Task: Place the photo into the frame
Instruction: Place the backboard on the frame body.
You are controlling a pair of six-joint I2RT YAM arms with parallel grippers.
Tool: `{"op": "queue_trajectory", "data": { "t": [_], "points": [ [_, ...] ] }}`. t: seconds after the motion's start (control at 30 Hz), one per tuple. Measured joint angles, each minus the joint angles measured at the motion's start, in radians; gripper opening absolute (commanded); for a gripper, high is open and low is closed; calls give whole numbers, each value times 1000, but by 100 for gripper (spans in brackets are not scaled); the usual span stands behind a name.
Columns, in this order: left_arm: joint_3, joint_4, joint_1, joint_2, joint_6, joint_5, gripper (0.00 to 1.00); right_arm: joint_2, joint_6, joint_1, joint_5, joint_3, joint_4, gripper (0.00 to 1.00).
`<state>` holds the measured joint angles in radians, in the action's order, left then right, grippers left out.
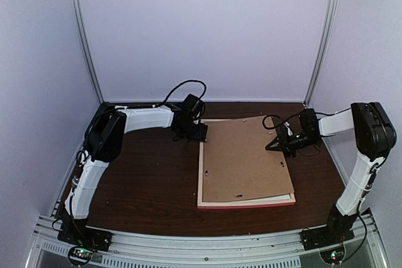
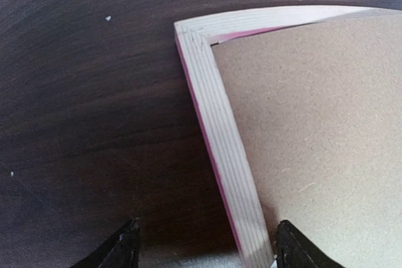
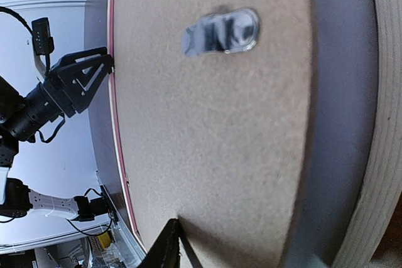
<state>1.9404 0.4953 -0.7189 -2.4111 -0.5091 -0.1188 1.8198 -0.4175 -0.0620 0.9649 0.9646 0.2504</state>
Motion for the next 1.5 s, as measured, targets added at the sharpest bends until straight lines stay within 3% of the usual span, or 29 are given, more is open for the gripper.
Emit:
{"op": "queue_trajectory", "data": {
  "t": [1.07,1.3,1.37,1.5],
  "points": [
    [-169,29,-1,117,-131,146,74,-3,-16,-4,4,-21,-26,27],
    [-256,31,-4,180,-137,177,75,-2,-8,-4,-12,-15,-12,32],
    [-275,38,-5,196,-136,179,75,-2,-2,-4,-25,-6,-2,40],
    [-302,56,-5,231,-136,179,75,-2,12,-4,-82,1,20,43]
  ]
}}
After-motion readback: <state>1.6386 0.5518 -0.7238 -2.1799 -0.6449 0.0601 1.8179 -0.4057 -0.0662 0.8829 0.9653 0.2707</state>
